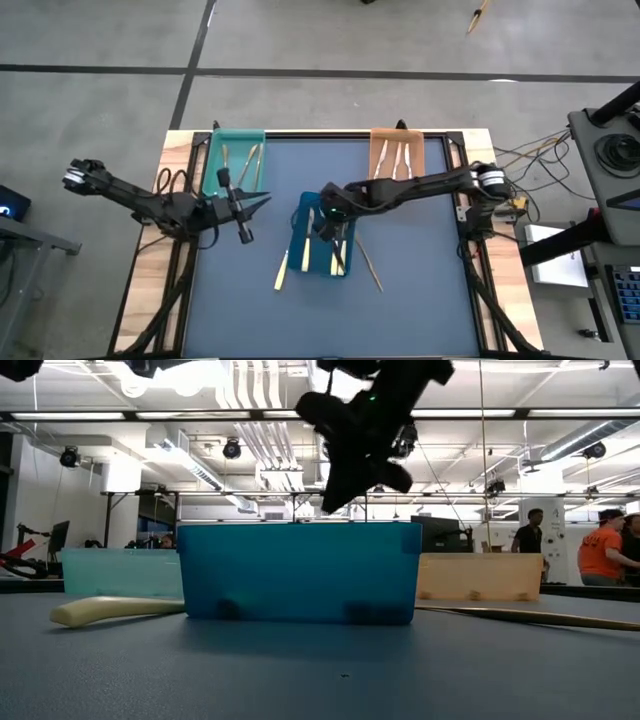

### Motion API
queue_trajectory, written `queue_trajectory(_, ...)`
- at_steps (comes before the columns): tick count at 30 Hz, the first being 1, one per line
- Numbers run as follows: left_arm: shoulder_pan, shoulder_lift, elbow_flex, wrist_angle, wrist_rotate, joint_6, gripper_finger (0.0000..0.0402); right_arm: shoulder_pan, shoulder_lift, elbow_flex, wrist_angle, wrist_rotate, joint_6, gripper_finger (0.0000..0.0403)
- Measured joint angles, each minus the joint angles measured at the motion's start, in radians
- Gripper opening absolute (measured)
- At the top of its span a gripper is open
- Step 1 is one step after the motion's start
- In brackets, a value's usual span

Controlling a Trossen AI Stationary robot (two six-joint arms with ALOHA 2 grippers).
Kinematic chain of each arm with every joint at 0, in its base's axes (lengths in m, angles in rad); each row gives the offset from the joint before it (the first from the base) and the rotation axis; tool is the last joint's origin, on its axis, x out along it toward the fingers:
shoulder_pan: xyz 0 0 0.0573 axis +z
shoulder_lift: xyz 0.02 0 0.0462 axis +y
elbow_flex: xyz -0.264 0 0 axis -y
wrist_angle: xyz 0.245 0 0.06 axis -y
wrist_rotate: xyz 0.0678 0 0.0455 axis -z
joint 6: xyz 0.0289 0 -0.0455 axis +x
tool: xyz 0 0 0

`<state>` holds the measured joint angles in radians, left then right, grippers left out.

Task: Sort silverware by color (type)
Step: Put the blue and white knife into the orange bin

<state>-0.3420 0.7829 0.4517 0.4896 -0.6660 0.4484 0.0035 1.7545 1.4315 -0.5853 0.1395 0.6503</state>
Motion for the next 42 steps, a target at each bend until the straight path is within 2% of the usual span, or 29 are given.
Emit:
queue_trajectory(4,0.0,-0.021,-0.004,-0.005,-0.027,0.018,0.0036,-0.009,0.079,0.061,-0.023,-0.059,0.004,0.0009)
queue_trajectory(12,0.0,-0.016,-0.005,-0.055,-0.042,0.014,0.0036,-0.019,0.203,0.17,-0.139,-0.065,0.043,0.0016)
queue_trajectory(27,0.0,-0.016,-0.005,-0.095,-0.042,0.026,0.0036,-0.036,0.378,0.363,-0.331,-0.058,0.039,0.0156)
queue_trajectory(32,0.0,-0.016,-0.005,-0.095,-0.042,0.026,0.0036,-0.038,0.411,0.386,-0.392,-0.031,0.031,0.016)
queue_trajectory(42,0.0,-0.016,-0.005,-0.094,-0.042,0.026,0.0036,-0.037,0.412,0.381,-0.363,-0.025,0.016,0.0155)
